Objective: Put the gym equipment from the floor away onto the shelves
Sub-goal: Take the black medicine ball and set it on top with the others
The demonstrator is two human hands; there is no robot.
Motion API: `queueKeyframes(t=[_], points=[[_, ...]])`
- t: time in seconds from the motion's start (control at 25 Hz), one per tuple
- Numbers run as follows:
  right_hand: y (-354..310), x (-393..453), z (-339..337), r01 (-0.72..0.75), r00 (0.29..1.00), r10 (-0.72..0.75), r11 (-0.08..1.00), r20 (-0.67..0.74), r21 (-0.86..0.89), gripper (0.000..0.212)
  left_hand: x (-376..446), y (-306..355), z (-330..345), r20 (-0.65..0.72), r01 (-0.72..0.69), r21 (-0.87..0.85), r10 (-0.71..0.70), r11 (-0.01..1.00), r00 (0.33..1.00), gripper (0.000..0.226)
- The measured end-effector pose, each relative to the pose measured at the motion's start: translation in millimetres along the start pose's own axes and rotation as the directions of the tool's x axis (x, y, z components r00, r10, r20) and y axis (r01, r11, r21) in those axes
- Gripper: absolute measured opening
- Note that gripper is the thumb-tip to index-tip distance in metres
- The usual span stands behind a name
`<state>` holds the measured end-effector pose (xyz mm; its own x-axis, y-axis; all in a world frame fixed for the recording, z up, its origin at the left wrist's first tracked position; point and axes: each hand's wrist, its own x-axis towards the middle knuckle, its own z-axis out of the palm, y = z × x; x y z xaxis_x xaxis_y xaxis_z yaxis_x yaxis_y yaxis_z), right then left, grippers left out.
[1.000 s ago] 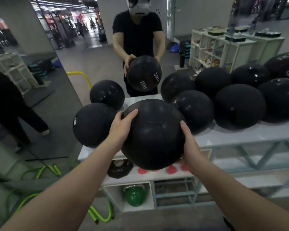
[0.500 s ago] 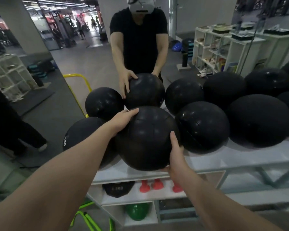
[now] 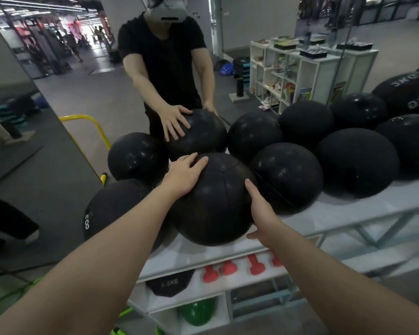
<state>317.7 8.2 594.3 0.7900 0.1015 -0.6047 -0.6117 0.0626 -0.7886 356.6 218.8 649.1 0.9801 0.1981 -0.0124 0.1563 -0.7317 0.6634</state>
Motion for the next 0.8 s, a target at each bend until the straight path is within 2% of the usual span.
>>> queueKeyframes(t=[0.16,0.24,0.4,0.56,0.68,0.8], points=[[-4,-25,-13,0.057,0.995,-0.063,0.994,-0.073,-0.092,0.084,-5,4,6,-0.073,-0.059,0.066,0.064,0.996,0.995,0.07],[2,-35,-21,0.102,0.987,-0.114,0.989,-0.111,-0.104,0.074,-12,13,10,-0.109,-0.118,0.093,0.128,0.989,0.986,0.065],[20,-54,-38,0.119,0.977,-0.134,0.988,-0.165,-0.098,0.066,-34,33,12,-0.131,-0.179,0.083,0.189,0.98,0.973,0.062],[38,-74,-65,0.094,0.972,-0.107,0.993,-0.21,-0.069,0.069,-66,61,24,-0.173,-0.384,0.161,0.409,0.909,0.896,0.052],[57,-90,-111,0.111,0.955,-0.118,0.993,-0.272,-0.041,0.066,-107,95,59,-0.107,-0.536,0.087,0.542,0.84,0.833,0.045],[82,-106,-170,0.095,0.947,-0.073,0.994,-0.314,0.055,0.061,-142,122,113,-0.006,-0.627,0.032,0.628,0.778,0.778,0.04]])
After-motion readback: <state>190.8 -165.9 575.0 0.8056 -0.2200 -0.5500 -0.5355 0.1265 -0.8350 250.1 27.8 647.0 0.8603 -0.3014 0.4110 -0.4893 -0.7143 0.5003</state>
